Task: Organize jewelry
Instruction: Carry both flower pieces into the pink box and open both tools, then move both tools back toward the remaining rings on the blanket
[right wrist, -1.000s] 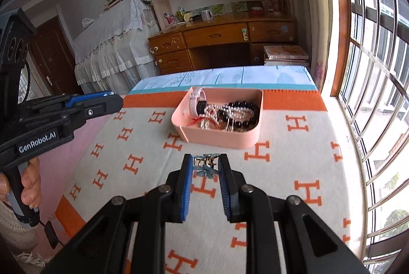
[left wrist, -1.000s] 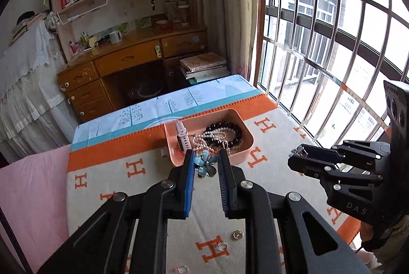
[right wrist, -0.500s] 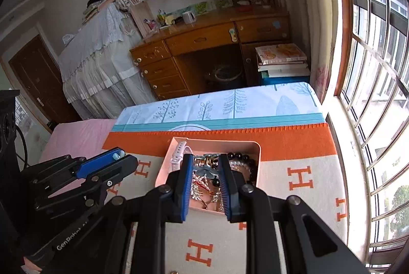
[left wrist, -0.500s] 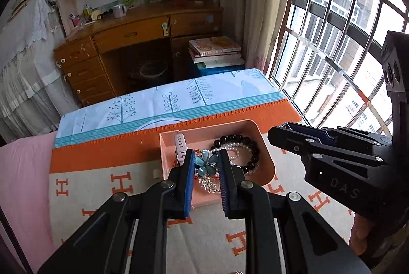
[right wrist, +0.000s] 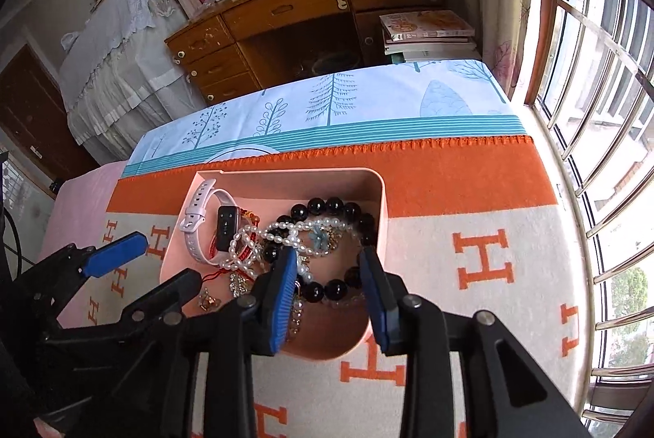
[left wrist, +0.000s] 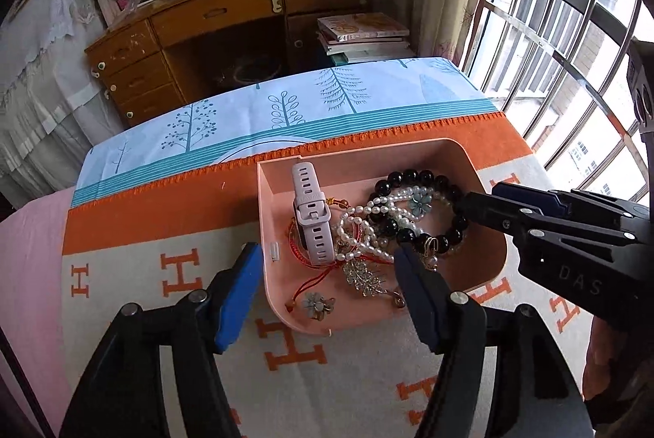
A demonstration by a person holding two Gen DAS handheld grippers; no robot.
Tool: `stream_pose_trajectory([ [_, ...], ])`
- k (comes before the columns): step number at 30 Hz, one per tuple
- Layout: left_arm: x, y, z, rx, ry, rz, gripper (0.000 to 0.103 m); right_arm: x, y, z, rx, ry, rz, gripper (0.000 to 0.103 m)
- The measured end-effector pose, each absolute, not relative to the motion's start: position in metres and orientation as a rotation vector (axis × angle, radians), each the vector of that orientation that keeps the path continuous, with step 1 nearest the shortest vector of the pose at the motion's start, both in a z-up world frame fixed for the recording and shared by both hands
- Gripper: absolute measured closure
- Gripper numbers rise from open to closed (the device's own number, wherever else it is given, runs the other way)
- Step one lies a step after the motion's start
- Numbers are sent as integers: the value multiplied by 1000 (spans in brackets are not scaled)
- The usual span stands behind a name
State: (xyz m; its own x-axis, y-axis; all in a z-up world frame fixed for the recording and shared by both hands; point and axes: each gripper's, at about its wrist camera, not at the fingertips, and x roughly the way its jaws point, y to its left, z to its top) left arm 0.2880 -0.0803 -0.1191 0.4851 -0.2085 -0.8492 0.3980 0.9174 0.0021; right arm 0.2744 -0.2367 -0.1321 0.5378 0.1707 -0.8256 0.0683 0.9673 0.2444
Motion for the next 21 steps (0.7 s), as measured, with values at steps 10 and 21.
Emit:
stream_pose_trajectory([
  [10,257,-64,-102,233,977,-365,36,241,-232,-122,263,994,106,70],
  [21,207,-17,-82,244,945,-337,29,178,-207,-98,192,944,194,70],
])
